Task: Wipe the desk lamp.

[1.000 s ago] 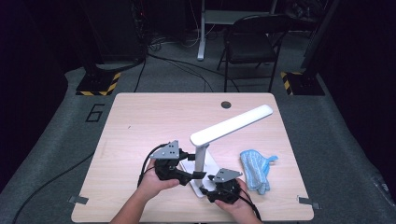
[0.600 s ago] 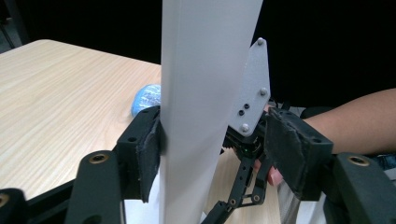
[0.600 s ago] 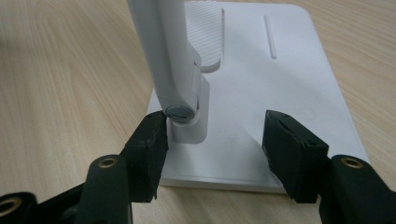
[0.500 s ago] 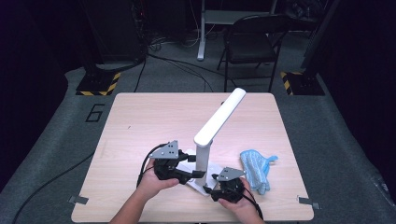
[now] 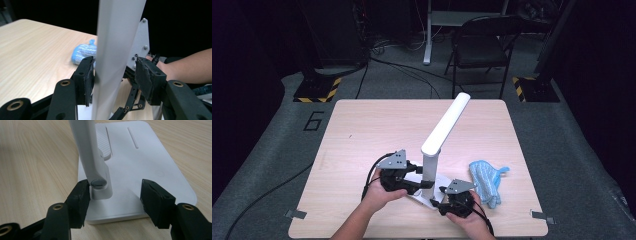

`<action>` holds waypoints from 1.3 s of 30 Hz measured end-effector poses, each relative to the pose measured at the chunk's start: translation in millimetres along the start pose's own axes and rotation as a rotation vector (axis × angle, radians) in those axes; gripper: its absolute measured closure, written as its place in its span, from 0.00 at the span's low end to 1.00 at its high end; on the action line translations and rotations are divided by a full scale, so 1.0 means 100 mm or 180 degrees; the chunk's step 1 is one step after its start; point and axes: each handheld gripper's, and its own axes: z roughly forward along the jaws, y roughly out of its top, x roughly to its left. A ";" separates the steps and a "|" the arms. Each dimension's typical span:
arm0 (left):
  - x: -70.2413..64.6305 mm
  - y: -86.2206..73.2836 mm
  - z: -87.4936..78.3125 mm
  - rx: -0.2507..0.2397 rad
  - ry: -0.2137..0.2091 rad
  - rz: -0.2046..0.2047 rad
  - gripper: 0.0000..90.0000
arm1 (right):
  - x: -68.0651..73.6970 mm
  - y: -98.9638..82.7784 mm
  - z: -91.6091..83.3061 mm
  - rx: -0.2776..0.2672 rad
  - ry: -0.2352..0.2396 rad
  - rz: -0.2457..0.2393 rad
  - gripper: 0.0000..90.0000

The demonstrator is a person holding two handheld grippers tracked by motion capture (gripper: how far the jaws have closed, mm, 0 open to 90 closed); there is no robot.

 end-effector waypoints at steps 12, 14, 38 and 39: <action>-0.01 -0.01 -0.01 0.0069 0.0004 0.0019 0.60 | -0.03 0.01 -0.02 0.0044 -0.0009 -0.0107 0.47; -0.01 -0.01 -0.01 0.0072 0.0031 0.0020 0.63 | -0.03 0.01 -0.02 0.0034 -0.0044 -0.0082 0.47; 0.01 0.06 0.25 -0.0046 0.0624 -0.0015 0.84 | -0.15 -0.01 -0.06 -0.0076 -0.0204 0.0253 0.43; 0.02 0.07 0.27 -0.0053 0.0645 -0.0046 0.84 | -0.15 -0.01 -0.07 -0.0108 -0.0218 0.0269 0.43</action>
